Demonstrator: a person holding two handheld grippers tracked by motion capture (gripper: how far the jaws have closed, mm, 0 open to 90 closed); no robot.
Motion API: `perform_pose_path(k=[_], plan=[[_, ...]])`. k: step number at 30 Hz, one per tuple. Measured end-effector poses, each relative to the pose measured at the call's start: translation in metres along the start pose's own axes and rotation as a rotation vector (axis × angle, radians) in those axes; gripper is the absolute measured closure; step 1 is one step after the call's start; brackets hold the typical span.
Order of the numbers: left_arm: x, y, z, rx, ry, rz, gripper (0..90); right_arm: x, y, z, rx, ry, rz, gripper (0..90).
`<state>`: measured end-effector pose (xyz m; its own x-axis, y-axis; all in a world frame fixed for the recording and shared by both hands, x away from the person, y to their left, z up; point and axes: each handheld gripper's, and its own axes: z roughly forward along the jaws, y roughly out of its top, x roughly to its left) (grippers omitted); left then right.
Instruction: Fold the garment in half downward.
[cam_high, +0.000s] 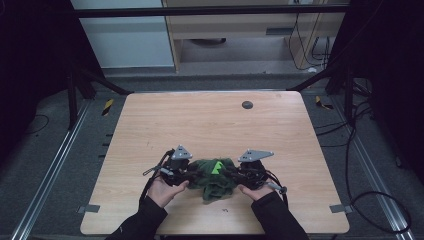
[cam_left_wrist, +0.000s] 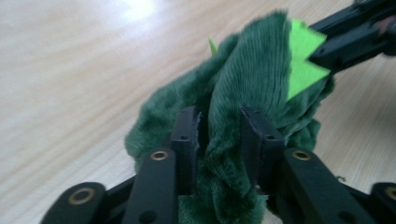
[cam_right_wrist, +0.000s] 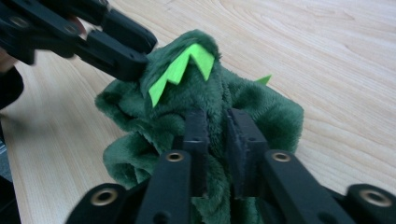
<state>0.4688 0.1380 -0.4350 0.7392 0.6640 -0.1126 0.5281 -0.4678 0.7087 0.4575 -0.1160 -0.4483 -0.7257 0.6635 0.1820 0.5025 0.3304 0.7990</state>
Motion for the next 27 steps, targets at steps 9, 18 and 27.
perform_pose_path(k=[9, 18, 27], plan=[[-0.001, -0.004, 0.007, 0.036, -0.020, 0.013, 87.8, 0.000, -0.002, 0.002, 0.023, 0.013, 0.004, 88.9], [-0.020, -0.012, -0.016, 0.010, -0.043, 0.049, 87.8, 0.005, -0.008, -0.009, 0.016, 0.041, -0.014, 87.2], [-0.036, -0.035, -0.015, 0.042, -0.086, 0.074, 84.0, 0.015, -0.033, -0.015, 0.069, 0.079, -0.014, 83.6]])
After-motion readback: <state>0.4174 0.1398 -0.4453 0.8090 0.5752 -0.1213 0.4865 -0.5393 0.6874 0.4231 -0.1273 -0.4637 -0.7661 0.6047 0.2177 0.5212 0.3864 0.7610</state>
